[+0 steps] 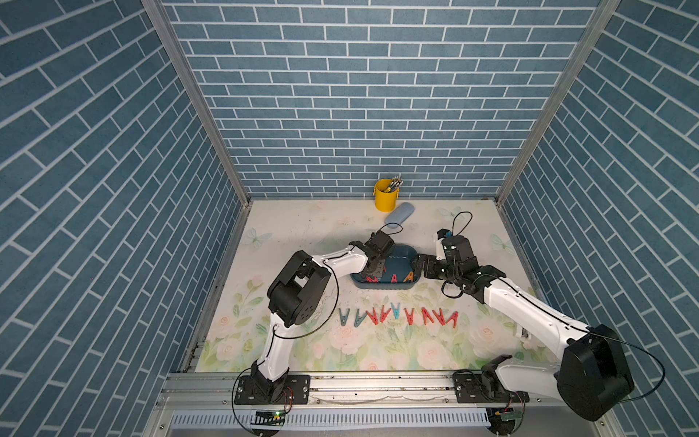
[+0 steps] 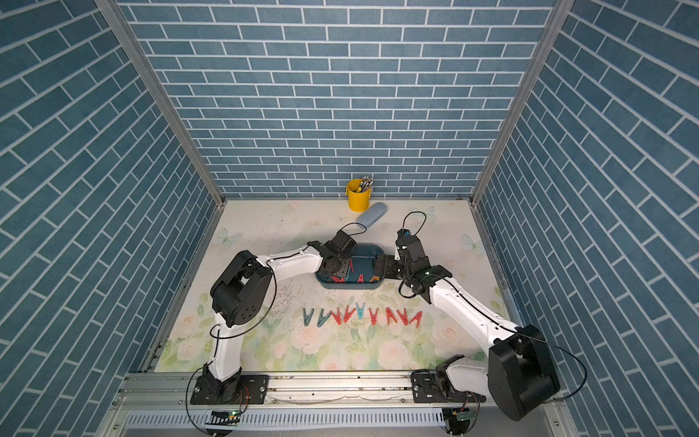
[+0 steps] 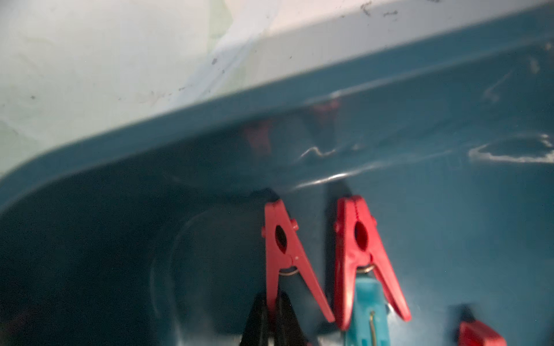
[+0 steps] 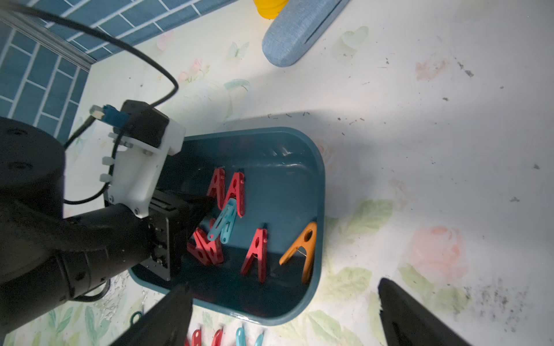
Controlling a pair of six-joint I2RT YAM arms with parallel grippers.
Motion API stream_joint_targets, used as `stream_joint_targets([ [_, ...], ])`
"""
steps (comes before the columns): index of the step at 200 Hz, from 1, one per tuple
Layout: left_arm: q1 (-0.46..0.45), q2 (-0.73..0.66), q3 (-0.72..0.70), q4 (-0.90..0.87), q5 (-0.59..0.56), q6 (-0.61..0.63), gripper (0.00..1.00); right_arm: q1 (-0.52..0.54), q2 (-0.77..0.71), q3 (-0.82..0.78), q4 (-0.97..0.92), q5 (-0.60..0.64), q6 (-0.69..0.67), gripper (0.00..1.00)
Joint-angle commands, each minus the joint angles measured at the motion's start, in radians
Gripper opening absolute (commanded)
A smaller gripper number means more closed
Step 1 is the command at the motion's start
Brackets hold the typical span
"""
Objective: Take the clothespins out of the storage box
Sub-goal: Pick up the clothespin from the storage box, then place the clothespin at the center of the board.
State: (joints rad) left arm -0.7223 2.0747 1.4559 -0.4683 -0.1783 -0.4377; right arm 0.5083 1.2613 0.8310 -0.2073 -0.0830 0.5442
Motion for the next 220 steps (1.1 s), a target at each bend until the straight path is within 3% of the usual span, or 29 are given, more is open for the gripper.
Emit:
stream_joint_targets([
  [1, 0.004, -0.089, -0.006, -0.049, -0.012, -0.027, 0.01, -0.004, 0.018, 0.045, 0.073, -0.062, -0.022, 0.99],
  [77, 0.004, -0.354, -0.17, -0.088, -0.058, -0.125, 0.0, 0.005, 0.088, 0.045, 0.237, -0.233, 0.017, 0.99],
  [148, 0.004, -0.641, -0.483, -0.144, -0.119, -0.257, 0.01, 0.096, 0.202, 0.089, 0.312, -0.239, 0.041, 0.99],
  [220, 0.001, -0.842, -0.8, -0.112, -0.062, -0.387, 0.01, 0.172, 0.312, 0.174, 0.325, -0.234, 0.049, 0.99],
])
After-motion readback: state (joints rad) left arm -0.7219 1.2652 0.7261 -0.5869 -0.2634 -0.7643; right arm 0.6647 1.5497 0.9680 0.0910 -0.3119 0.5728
